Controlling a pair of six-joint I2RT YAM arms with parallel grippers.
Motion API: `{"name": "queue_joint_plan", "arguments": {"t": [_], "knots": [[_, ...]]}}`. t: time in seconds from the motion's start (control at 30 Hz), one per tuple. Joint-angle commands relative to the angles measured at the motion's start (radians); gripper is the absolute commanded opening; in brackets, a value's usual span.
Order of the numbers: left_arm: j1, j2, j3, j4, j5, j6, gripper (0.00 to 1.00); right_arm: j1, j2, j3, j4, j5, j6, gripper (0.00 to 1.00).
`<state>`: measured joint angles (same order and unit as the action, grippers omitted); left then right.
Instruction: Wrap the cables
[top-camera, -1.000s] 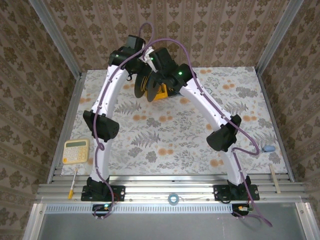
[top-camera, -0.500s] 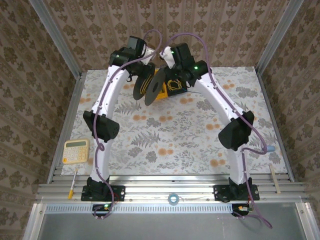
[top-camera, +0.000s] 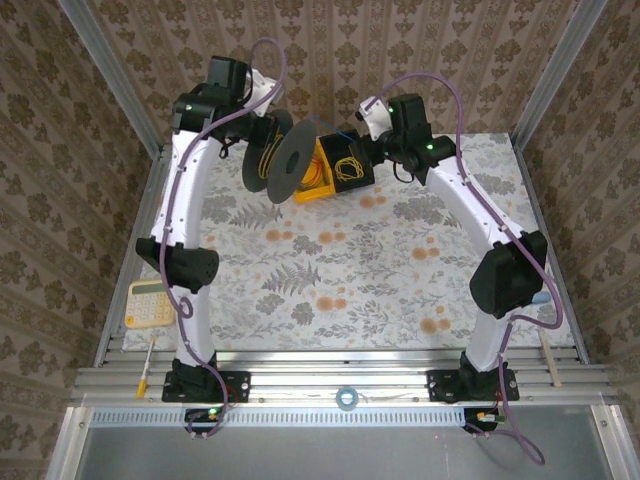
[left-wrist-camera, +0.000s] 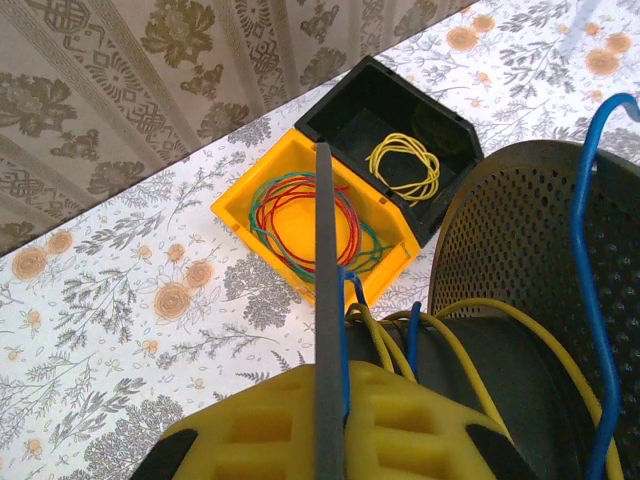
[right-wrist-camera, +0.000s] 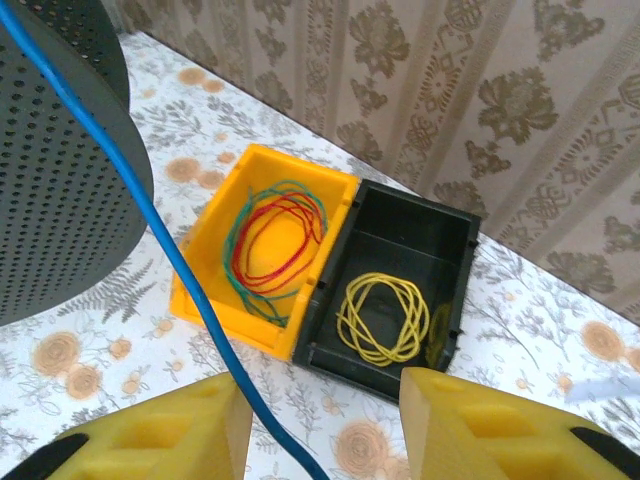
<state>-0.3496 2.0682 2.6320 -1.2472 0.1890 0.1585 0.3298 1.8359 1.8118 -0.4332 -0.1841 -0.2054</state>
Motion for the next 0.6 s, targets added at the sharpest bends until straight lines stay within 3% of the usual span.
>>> {"name": "queue_joint_plan", "arguments": {"t": [0.0,0.2,0.37,0.57], "knots": [[0.026,-0.057,0.035,-0.008,0.026,0.018,0.00,-0.033,-0.031,-0.023,0.029,-0.020,0.003,0.45],[0.038,-0.085,0.038,-0.016,0.087,0.020,0.00,-0.043,-0.030,-0.051,0.038,-0.039,-0.033,0.52],[0.048,-0.109,0.040,-0.026,0.127,0.035,0.00,-0.045,-0.039,-0.084,0.055,-0.027,-0.074,0.74],[0.053,-0.129,0.040,-0.040,0.172,0.047,0.00,-0.052,-0.042,-0.123,0.088,-0.020,-0.105,0.75]]}}
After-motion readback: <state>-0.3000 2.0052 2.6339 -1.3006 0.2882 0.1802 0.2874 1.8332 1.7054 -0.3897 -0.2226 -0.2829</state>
